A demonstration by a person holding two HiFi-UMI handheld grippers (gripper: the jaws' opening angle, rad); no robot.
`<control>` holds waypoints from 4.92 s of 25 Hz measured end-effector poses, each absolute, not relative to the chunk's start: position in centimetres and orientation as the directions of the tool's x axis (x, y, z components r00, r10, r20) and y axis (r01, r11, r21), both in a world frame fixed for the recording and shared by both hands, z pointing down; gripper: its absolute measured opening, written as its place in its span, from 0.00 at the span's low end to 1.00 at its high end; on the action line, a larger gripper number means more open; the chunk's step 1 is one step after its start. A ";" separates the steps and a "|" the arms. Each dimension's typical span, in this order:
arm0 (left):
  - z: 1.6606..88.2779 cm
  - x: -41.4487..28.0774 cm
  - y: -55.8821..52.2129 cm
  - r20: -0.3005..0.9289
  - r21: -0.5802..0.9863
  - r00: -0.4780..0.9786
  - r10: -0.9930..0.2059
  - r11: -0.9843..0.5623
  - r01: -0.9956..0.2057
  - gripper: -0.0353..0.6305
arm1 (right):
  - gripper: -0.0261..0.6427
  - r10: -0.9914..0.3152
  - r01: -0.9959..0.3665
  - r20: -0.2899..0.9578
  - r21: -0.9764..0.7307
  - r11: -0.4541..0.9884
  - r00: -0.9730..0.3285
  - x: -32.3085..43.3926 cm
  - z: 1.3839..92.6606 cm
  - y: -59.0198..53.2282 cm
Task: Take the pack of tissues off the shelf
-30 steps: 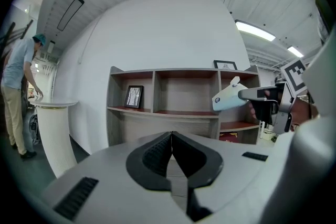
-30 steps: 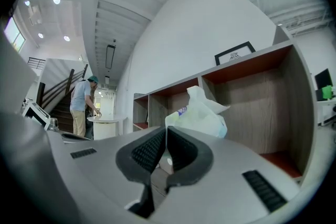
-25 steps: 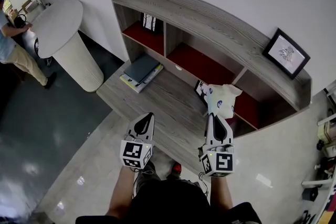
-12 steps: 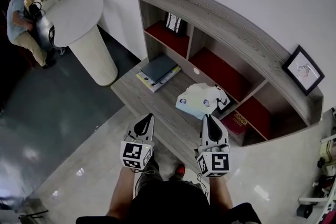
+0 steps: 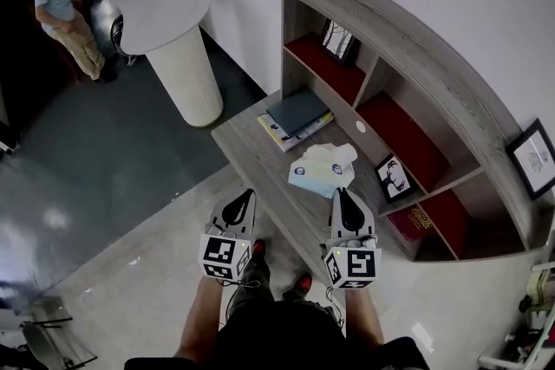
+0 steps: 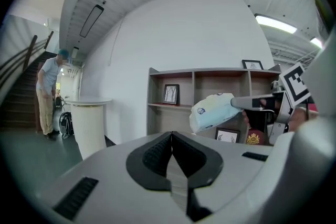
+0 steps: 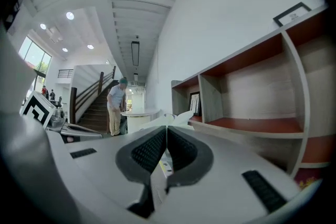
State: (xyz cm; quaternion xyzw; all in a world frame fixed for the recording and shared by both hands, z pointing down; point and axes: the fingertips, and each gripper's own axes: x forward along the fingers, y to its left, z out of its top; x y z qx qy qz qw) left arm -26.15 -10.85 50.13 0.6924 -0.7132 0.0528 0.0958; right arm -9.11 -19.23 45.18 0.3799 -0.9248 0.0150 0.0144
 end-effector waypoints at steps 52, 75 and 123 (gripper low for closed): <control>66.7 -40.3 -19.3 0.491 0.156 0.024 -0.871 0.061 -0.986 0.06 | 0.09 -0.542 -0.642 0.440 -0.108 0.759 -0.716 -27.4 71.4 -28.4; 66.6 -38.9 -18.1 0.505 0.153 0.012 -0.863 0.076 -0.985 0.06 | 0.30 -0.464 -0.609 0.490 -0.185 0.772 -0.738 -26.3 75.1 -26.4; 51.3 -23.6 -9.9 0.254 0.020 -0.046 -0.966 0.053 -0.998 0.07 | 0.09 -0.585 -0.588 0.127 0.009 0.808 -0.801 -8.9 51.1 -19.3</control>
